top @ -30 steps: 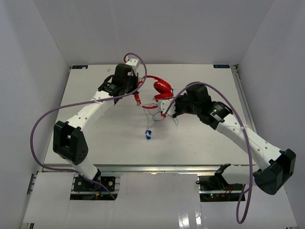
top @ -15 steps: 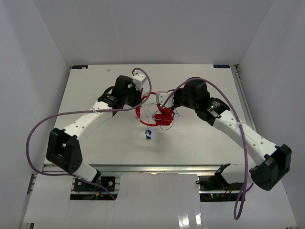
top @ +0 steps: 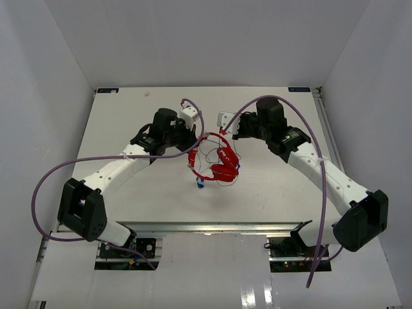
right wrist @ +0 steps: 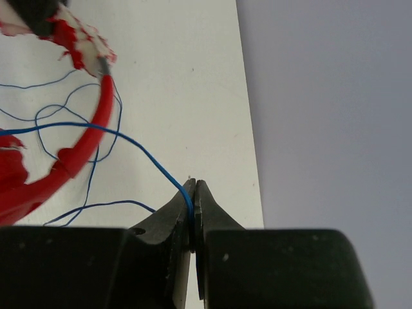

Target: Wrap the headphones

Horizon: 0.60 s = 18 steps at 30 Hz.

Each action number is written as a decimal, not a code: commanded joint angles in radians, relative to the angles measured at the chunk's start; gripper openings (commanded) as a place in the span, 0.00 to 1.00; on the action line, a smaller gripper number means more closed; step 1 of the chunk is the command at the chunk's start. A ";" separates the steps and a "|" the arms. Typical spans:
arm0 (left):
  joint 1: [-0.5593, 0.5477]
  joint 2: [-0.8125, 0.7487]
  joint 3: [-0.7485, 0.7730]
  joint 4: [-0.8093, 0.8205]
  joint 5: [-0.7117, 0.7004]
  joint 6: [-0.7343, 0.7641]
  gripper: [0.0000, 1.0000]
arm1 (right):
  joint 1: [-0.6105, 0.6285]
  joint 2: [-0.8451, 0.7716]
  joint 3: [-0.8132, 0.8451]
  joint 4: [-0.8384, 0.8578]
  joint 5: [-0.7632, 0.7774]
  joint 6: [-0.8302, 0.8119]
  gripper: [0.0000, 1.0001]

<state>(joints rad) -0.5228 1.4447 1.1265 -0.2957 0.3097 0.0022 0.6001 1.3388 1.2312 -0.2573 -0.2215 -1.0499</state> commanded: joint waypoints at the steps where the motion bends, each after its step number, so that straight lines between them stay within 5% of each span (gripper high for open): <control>1: -0.005 -0.086 -0.018 0.124 0.132 -0.093 0.00 | -0.090 -0.005 0.039 0.061 -0.109 0.123 0.08; 18: -0.020 -0.077 -0.079 0.320 0.313 -0.245 0.00 | -0.176 0.022 -0.003 0.170 -0.097 0.367 0.08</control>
<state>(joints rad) -0.5337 1.4414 1.0416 -0.0722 0.5437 -0.1992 0.4540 1.3382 1.2209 -0.1471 -0.3053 -0.7894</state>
